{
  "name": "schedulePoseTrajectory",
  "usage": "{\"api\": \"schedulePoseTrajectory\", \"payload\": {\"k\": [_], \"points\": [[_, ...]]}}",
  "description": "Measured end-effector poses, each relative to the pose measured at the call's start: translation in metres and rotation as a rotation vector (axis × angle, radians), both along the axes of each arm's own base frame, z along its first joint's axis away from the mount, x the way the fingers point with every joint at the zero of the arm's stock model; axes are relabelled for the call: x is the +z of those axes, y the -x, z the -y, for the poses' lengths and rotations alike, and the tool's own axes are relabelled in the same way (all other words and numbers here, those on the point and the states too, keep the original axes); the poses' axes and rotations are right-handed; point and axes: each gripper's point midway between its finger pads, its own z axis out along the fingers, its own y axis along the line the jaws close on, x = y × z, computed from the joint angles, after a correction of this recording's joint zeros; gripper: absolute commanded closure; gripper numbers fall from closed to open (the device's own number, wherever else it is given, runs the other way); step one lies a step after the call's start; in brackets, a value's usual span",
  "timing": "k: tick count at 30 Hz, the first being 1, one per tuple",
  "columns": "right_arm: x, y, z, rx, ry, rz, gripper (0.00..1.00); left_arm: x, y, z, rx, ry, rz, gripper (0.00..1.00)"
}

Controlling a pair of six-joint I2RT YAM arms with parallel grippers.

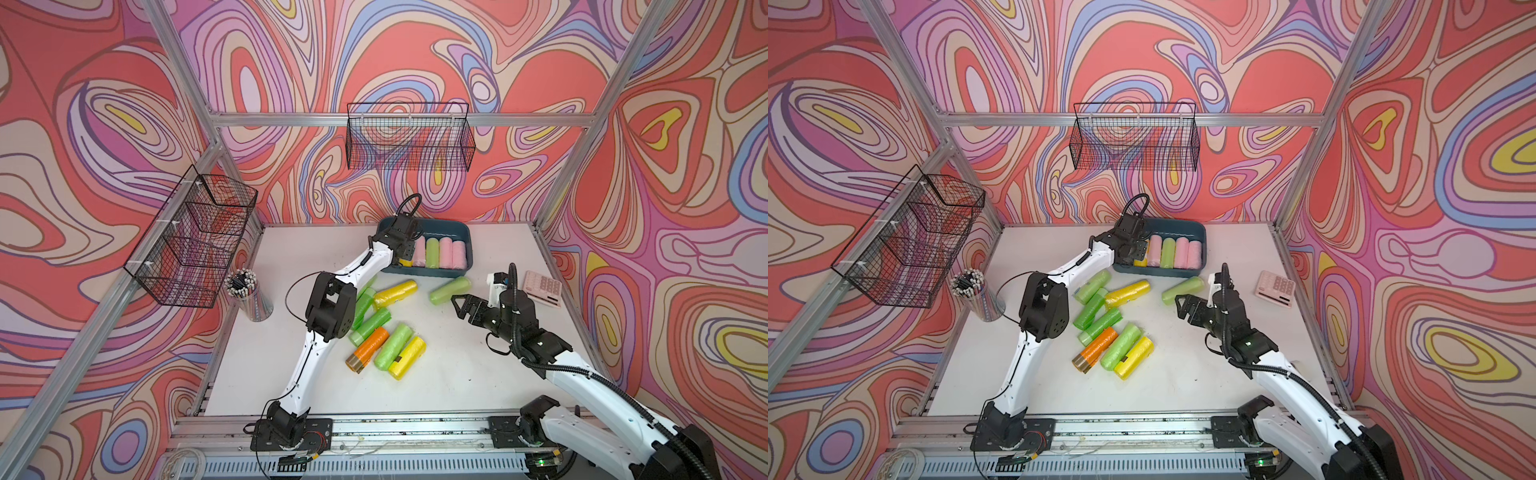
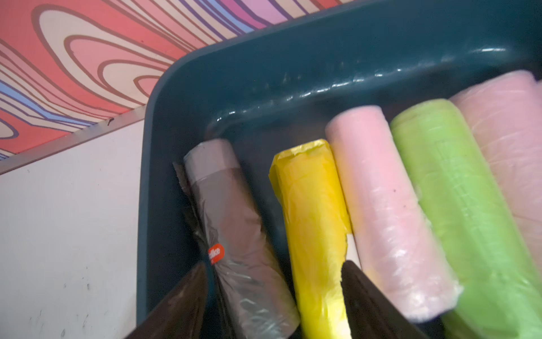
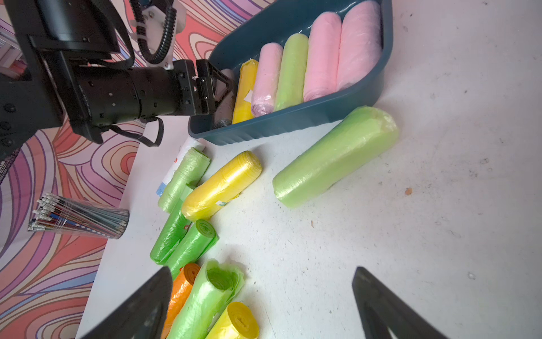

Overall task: Put the roll of trash bags into the storage box
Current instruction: Place the roll of trash bags in the storage box, then pick up the roll of trash bags from the center of the board.

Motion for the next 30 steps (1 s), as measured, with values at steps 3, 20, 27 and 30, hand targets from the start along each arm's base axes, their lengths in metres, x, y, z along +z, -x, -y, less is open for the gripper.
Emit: {"api": "schedulePoseTrajectory", "payload": {"k": [3, 20, 27, 30], "points": [[0.000, 0.000, 0.000, -0.002, -0.003, -0.002, 0.02, 0.011, 0.008, -0.002, -0.008, 0.019, 0.007, 0.19], [-0.021, 0.009, 0.009, -0.046, 0.023, -0.119, 0.02, 0.110, 0.099, 0.019, -0.090, 0.201, 0.123, 0.00], [-0.026, 0.007, 0.007, -0.051, 0.032, -0.168, 0.02, 0.120, 0.150, -0.007, -0.056, 0.371, 0.135, 0.00], [-0.027, 0.008, 0.007, -0.054, 0.029, -0.181, 0.02, 0.121, 0.168, -0.019, -0.033, 0.423, 0.134, 0.00]]}}
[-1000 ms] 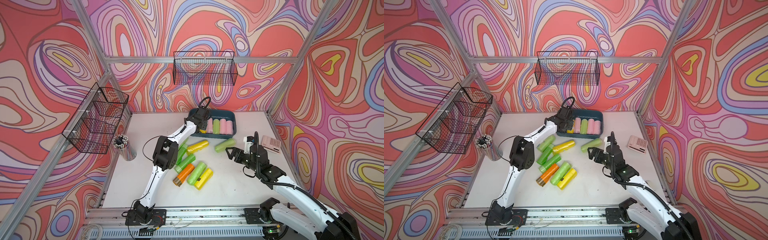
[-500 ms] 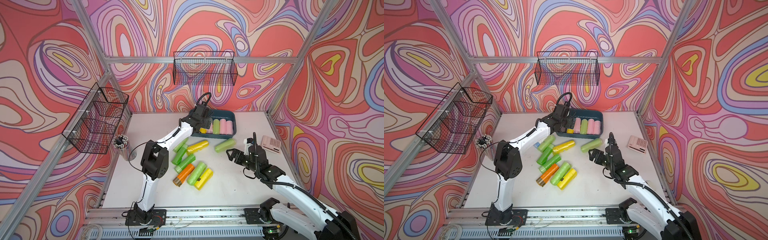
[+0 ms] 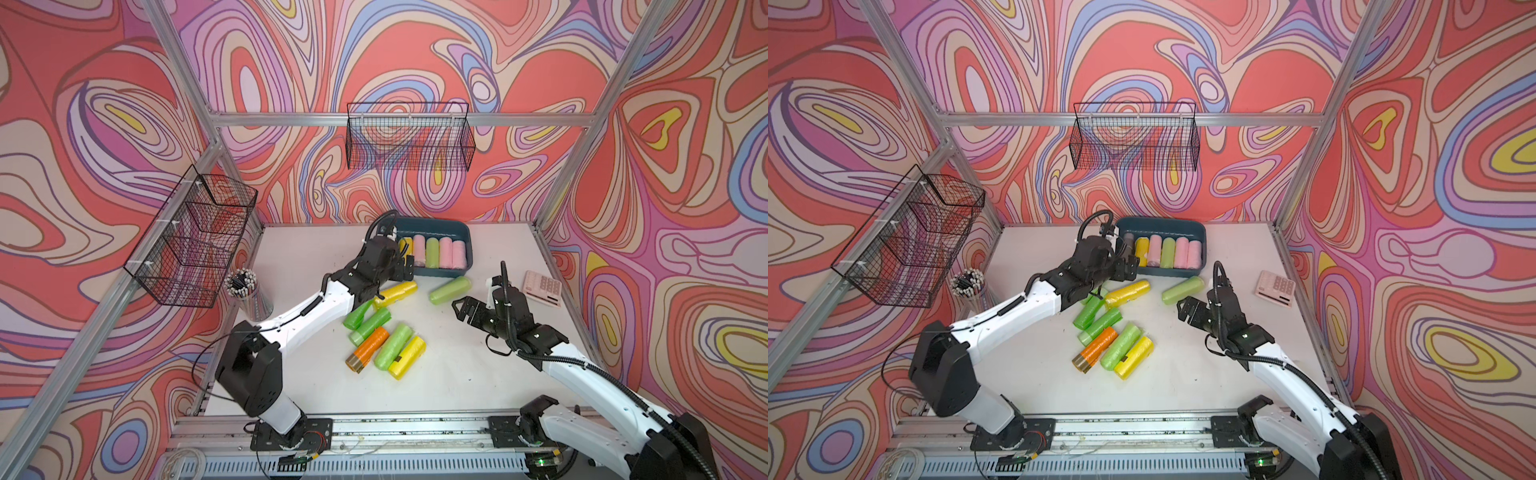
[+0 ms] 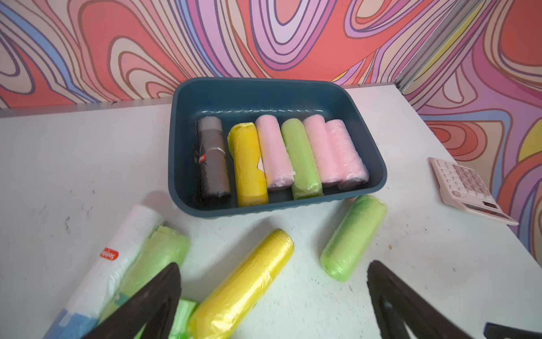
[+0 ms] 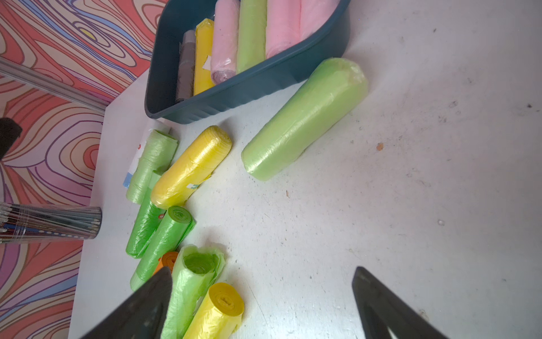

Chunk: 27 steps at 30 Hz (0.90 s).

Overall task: Put the roll of trash bags into the storage box
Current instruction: Pick up the roll of trash bags from the center of the board.

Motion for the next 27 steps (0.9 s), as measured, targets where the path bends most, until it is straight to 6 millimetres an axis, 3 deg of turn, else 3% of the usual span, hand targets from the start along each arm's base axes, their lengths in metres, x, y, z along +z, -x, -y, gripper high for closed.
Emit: {"api": "schedulePoseTrajectory", "payload": {"k": [12, 20, 27], "points": [[0.004, -0.007, -0.005, -0.031, -0.072, 0.015, 0.04, -0.001, 0.064, -0.034, -0.017, 0.139, -0.025, 0.00], [-0.025, -0.015, -0.008, -0.061, -0.078, -0.038, 0.05, -0.001, 0.083, -0.023, -0.116, 0.167, -0.079, 0.00], [-0.038, -0.026, -0.012, -0.079, -0.089, -0.053, 0.07, 0.005, 0.094, -0.022, -0.168, 0.195, -0.052, 0.00]]}}
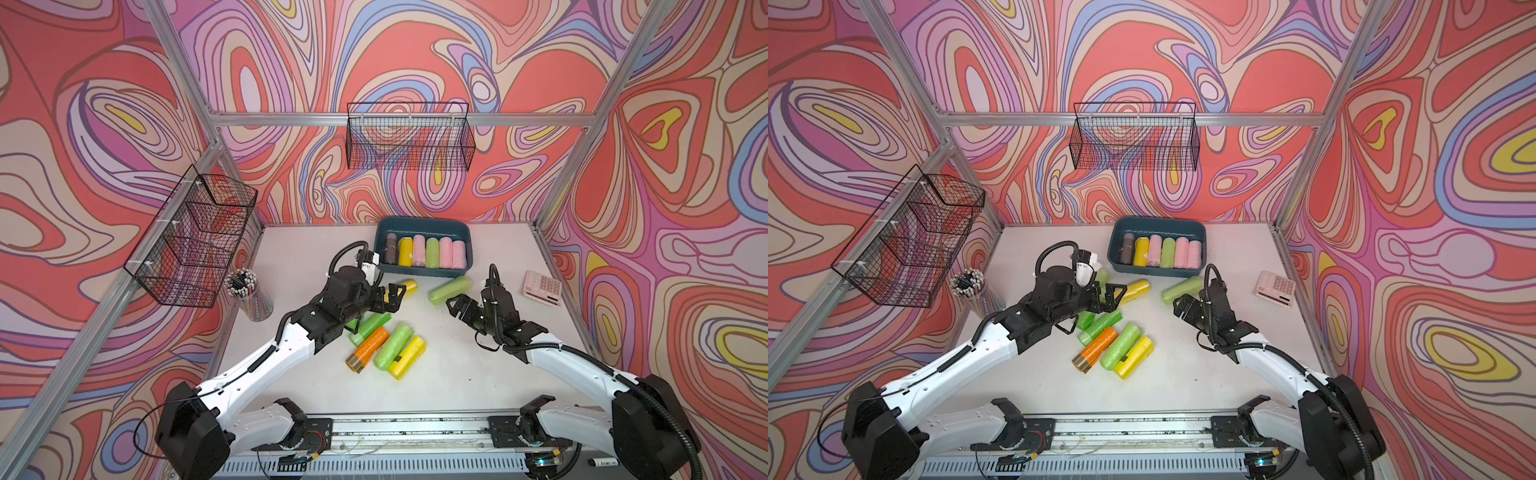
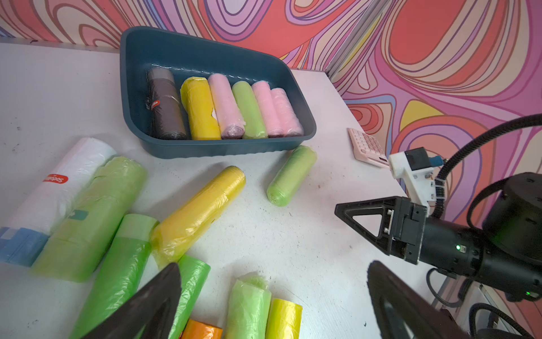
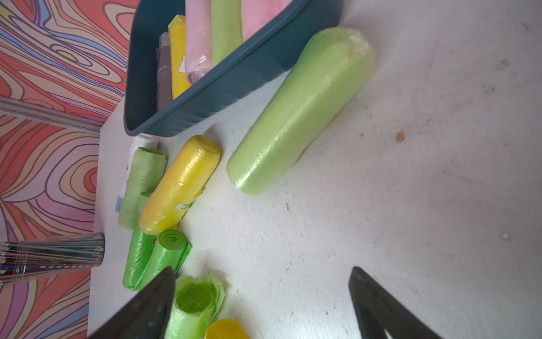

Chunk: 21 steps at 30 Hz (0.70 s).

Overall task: Put the roll of trash bags into the storage box
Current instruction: Pick up the roll of trash bags from the center of the board.

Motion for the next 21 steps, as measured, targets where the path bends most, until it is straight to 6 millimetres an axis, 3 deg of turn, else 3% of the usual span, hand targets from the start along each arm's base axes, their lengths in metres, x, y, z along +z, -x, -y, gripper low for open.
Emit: {"api": "schedulePoseTrajectory", "payload": {"k": [10, 21], "points": [[-0.017, -0.014, -0.006, -0.019, -0.022, -0.017, 0.26, -0.009, 0.019, -0.021, 0.021, 0.017, 0.060, 0.00], [-0.035, -0.036, -0.005, -0.082, -0.005, -0.040, 0.34, 0.002, 0.017, -0.033, 0.078, 0.034, 0.126, 0.00]]}}
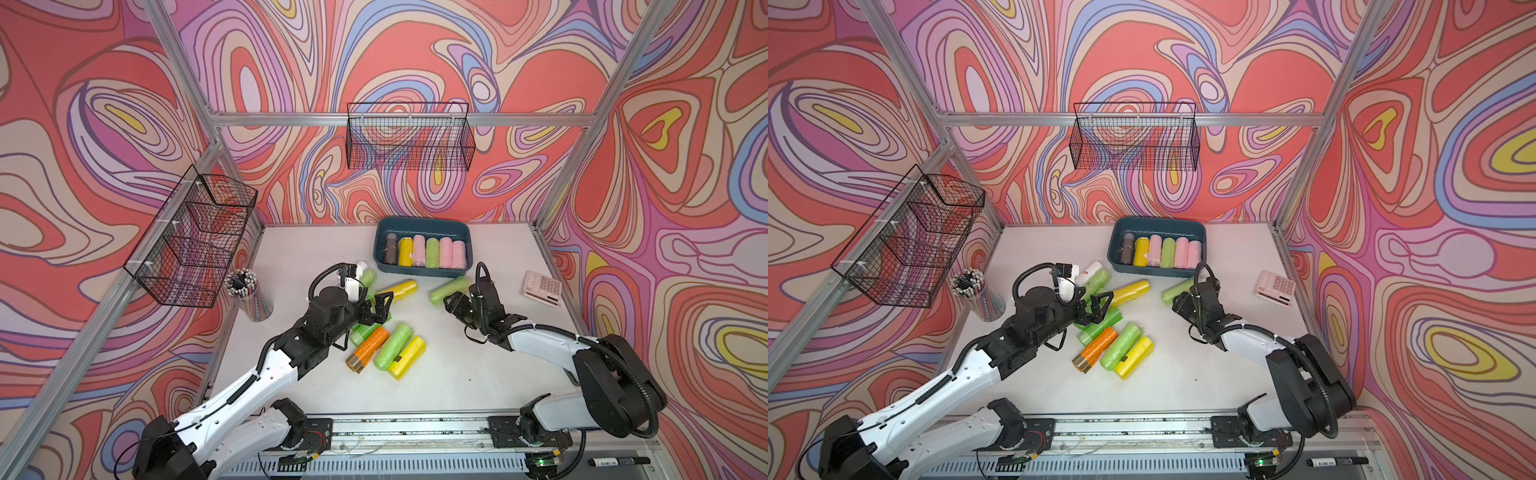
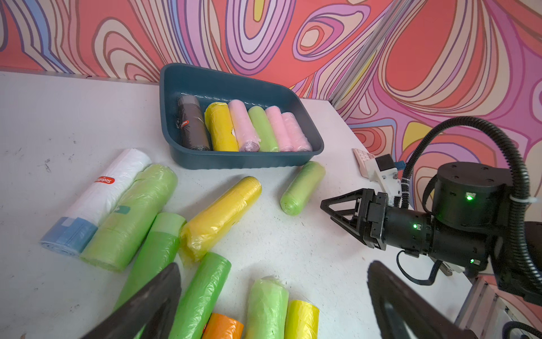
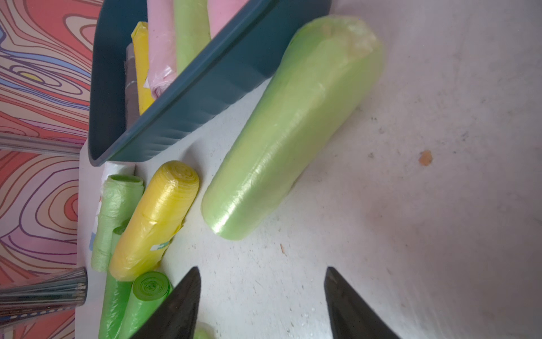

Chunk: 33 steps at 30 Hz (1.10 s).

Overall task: Put the roll of trash bags into the storage box
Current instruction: Pick up the roll of trash bags from the center of the board.

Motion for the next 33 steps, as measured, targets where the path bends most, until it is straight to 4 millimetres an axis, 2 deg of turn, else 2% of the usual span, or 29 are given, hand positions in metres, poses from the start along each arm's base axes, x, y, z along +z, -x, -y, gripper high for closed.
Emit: {"api": "schedulePoseTrajectory", "payload": {"k": [7, 11, 16, 20, 25, 33], "points": [[-0.008, -0.020, 0.005, -0.047, -0.007, -0.017, 0.35, 0.000, -0.001, 0.001, -0.002, 0.003, 0.002, 0.00], [-0.006, -0.029, 0.007, -0.068, -0.012, -0.011, 0.36, -0.002, -0.002, 0.002, -0.003, 0.000, -0.003, 0.00], [-0.004, -0.038, 0.021, -0.120, -0.023, -0.008, 0.39, -0.003, -0.002, 0.002, -0.003, -0.002, -0.006, 0.00], [-0.011, -0.042, 0.029, -0.143, -0.026, -0.018, 0.41, -0.008, -0.003, 0.003, -0.003, -0.009, -0.019, 0.00], [-0.024, -0.044, 0.028, -0.136, -0.032, -0.047, 0.42, -0.011, -0.004, 0.004, -0.002, -0.013, -0.027, 0.00], [-0.022, -0.057, 0.019, -0.108, -0.063, -0.020, 0.42, -0.011, -0.004, 0.004, 0.000, -0.009, -0.029, 0.00]]}}
